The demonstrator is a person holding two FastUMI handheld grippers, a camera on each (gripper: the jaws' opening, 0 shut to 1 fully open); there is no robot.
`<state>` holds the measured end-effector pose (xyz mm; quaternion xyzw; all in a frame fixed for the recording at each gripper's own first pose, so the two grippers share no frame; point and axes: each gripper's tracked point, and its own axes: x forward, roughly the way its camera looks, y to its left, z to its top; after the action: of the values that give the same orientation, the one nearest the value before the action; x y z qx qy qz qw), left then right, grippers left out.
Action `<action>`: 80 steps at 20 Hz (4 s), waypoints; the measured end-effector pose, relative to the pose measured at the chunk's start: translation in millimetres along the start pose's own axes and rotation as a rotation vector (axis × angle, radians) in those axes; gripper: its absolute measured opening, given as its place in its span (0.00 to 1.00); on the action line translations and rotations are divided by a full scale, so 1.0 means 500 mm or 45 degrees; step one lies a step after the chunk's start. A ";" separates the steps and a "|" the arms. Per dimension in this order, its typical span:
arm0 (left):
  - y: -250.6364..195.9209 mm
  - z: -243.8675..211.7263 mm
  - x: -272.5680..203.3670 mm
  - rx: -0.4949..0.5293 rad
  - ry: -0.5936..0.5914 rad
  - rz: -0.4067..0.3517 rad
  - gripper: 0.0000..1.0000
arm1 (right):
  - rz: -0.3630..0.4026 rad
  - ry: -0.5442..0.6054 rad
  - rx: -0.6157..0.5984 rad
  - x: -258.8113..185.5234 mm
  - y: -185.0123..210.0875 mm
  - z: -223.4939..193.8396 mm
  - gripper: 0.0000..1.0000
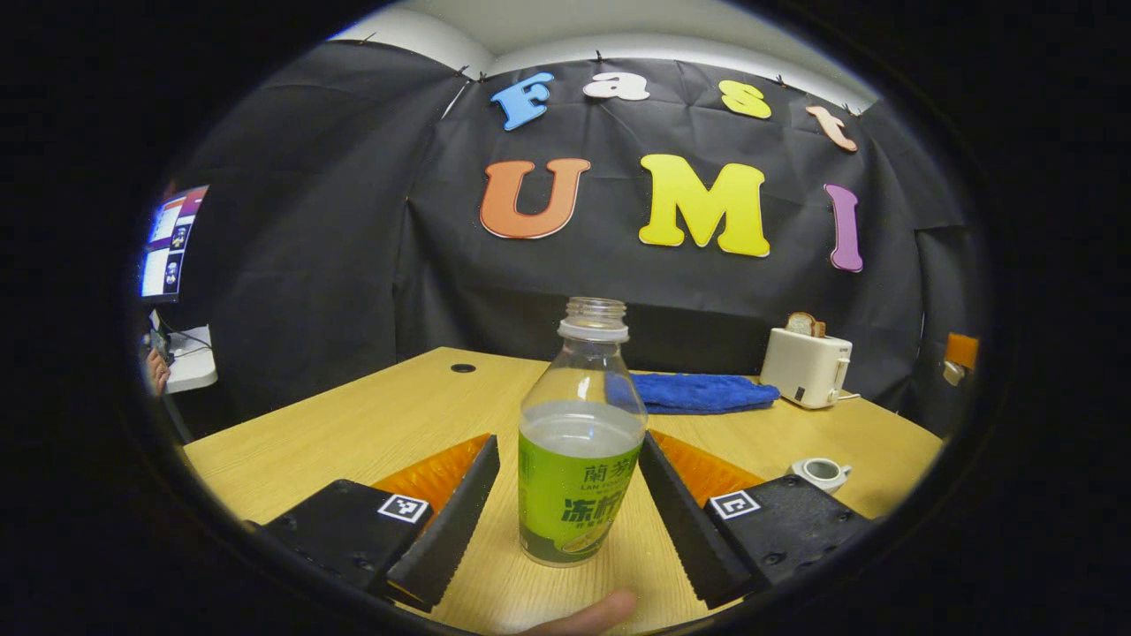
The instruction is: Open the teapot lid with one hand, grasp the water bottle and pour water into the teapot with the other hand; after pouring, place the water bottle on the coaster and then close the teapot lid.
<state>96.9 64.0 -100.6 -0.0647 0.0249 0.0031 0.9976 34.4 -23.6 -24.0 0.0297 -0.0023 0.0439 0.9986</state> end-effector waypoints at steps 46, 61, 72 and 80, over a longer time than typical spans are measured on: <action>-0.248 -0.003 -0.029 2.459 0.147 -0.024 0.74 | -0.081 0.208 -0.082 0.033 -0.112 -0.088 0.00; -0.261 0.031 -0.029 2.767 0.154 0.018 0.75 | -0.088 0.217 -0.055 0.029 -0.124 -0.087 0.00; -0.276 0.041 -0.038 2.825 0.135 0.035 0.75 | -0.077 0.213 -0.081 0.027 -0.115 -0.085 0.00; -0.277 0.038 -0.045 2.857 0.146 0.030 0.72 | -0.097 0.205 -0.081 0.026 -0.126 -0.080 0.00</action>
<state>76.9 -71.0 -62.6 0.8704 0.0602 -0.0146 0.4884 53.0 -82.7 -67.7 -0.0055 0.0776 0.0082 0.9969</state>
